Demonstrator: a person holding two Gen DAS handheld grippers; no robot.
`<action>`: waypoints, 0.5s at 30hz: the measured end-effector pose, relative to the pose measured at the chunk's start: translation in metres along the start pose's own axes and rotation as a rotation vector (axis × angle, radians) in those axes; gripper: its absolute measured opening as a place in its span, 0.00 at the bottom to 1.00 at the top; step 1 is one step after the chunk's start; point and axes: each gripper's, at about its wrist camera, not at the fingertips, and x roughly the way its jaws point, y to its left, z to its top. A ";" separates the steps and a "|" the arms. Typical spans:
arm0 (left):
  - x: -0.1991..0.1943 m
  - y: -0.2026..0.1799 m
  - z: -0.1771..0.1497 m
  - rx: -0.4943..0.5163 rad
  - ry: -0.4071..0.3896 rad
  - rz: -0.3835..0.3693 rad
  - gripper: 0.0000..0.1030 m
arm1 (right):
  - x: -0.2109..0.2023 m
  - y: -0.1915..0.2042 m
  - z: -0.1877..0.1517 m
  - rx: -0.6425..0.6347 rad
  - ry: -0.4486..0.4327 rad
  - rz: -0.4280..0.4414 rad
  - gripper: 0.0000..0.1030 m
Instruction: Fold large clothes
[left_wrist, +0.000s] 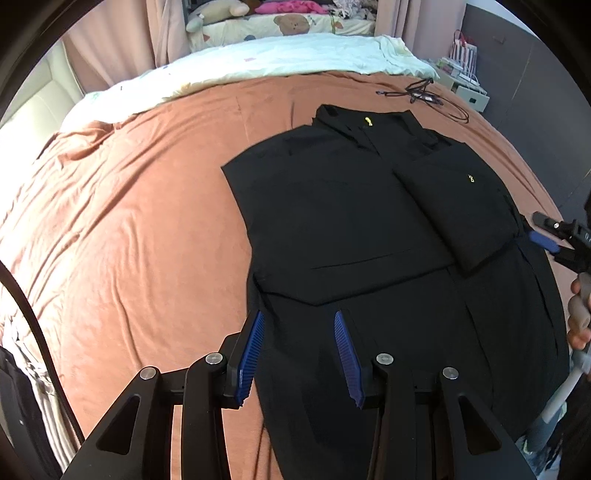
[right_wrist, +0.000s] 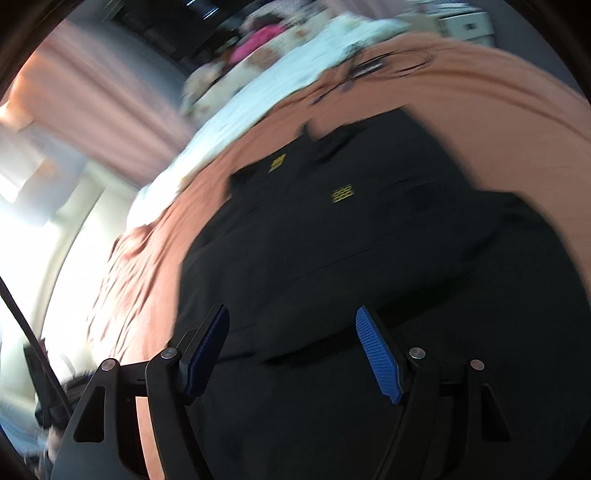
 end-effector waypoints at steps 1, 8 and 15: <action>0.003 0.000 0.000 -0.003 0.000 -0.008 0.41 | -0.002 -0.009 0.003 0.019 -0.007 -0.011 0.65; 0.034 -0.003 -0.002 -0.017 0.023 -0.039 0.41 | 0.028 -0.041 0.014 0.092 0.014 -0.068 0.51; 0.058 0.000 -0.007 -0.018 0.063 -0.036 0.41 | 0.054 -0.040 0.024 0.090 0.031 -0.093 0.19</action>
